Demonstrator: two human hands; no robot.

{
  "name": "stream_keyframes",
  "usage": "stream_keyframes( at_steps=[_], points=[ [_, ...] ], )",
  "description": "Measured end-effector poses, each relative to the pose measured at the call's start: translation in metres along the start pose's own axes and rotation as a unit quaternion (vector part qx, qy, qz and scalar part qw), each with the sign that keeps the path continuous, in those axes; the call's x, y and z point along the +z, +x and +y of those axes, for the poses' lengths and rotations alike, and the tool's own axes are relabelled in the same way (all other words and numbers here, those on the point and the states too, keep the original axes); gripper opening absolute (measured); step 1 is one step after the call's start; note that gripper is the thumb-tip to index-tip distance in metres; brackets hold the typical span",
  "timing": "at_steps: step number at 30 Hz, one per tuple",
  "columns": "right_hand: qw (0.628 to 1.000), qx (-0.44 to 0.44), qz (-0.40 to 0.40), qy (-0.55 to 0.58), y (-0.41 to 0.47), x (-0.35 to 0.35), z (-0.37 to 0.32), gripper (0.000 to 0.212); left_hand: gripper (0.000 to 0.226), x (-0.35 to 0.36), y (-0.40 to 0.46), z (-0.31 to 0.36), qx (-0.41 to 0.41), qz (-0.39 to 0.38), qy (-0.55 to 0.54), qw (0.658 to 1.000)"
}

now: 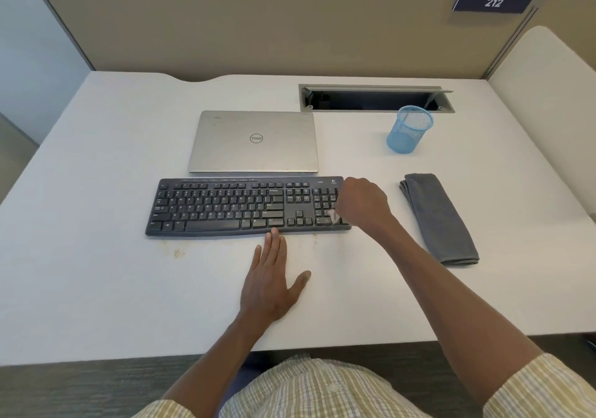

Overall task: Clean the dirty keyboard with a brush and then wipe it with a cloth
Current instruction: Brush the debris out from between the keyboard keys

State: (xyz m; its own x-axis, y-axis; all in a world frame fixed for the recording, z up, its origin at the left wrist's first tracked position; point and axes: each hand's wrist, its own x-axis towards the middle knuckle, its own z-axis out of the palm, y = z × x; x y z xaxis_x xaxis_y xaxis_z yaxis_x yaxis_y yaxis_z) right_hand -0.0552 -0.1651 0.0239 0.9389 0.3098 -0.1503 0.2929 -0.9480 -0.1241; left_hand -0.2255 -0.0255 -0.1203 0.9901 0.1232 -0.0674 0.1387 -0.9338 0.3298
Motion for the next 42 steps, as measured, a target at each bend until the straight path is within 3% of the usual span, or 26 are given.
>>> stream_keyframes(
  at_steps=[5,10,13,17,23,28,34,39,42],
  points=[
    [0.998,0.023,0.043,0.026,0.005,-0.003,0.003,0.009,0.093,0.000,0.001,0.001,0.000,0.000,-0.006,1.000],
    [1.000,-0.002,-0.006,-0.019,-0.008,0.003,-0.002,0.008,0.091,0.001,0.000,-0.001,0.006,-0.011,-0.010,1.000],
    [0.999,0.021,0.029,0.000,-0.006,0.000,-0.001,0.018,0.091,0.000,0.001,-0.001,0.010,-0.006,-0.014,1.000],
    [0.999,0.022,0.039,-0.013,-0.012,0.013,-0.003,0.014,0.090,0.000,0.001,-0.002,0.010,-0.009,-0.020,1.000],
    [0.996,0.034,0.072,0.028,-0.009,0.017,0.008,0.023,0.088,0.002,0.001,-0.003,0.014,-0.003,-0.020,1.000],
    [0.998,0.036,0.028,0.034,-0.025,0.023,0.006,0.021,0.089,0.002,0.001,-0.003,0.011,-0.004,-0.021,1.000],
    [0.992,0.049,0.072,0.097,-0.007,0.017,-0.013,0.022,0.089,0.001,0.000,-0.003,0.013,-0.004,-0.015,1.000],
    [0.998,0.041,0.027,0.039,-0.018,0.030,-0.017,0.014,0.089,0.000,0.000,-0.001,0.012,-0.002,-0.017,1.000],
    [0.997,0.054,0.050,0.029,-0.022,0.025,-0.005,0.016,0.089,0.000,0.001,-0.001,0.010,-0.001,-0.014,1.000]
  ],
)
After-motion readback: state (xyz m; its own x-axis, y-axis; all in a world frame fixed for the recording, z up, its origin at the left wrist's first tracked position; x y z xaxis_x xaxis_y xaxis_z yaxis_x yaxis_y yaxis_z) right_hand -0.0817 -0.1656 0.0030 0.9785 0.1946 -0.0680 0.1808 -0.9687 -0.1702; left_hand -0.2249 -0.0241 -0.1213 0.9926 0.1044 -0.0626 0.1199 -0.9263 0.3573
